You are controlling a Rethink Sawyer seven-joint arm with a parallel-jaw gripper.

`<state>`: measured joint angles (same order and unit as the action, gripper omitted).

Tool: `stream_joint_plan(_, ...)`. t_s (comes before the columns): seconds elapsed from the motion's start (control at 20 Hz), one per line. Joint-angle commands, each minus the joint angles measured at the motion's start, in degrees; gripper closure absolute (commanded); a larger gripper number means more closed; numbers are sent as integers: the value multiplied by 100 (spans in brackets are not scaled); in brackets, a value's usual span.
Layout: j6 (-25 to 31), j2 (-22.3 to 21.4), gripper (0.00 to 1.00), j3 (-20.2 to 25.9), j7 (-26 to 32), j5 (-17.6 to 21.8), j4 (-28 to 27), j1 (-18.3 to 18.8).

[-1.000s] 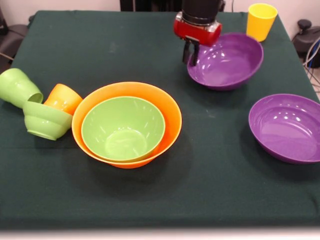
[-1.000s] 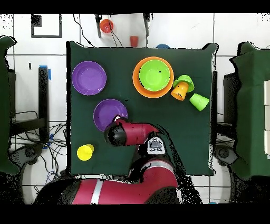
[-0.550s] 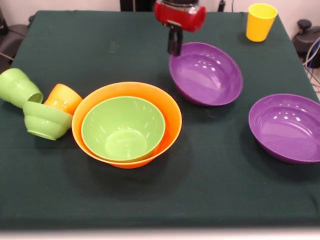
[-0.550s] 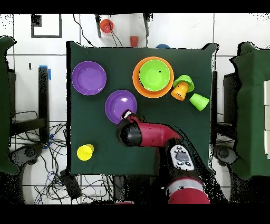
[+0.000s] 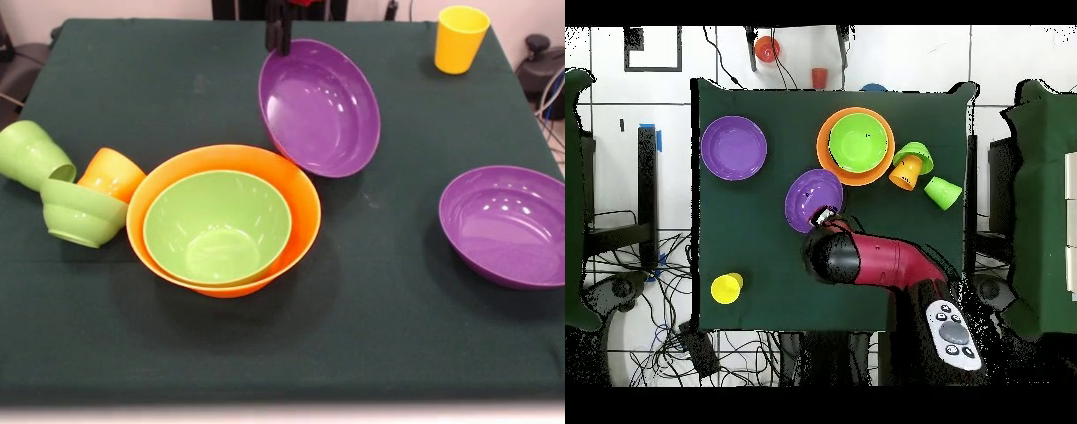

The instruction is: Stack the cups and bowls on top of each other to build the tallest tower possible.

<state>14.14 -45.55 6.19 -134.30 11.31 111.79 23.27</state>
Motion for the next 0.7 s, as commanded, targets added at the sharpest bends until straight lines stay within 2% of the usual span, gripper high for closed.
stream_joint_plan(0.05, 697, -272, 100, 889, 702, 293, 334, 173)
stream_joint_plan(0.7, 643, -263, 100, 1006, 534, 375, 270, 149)
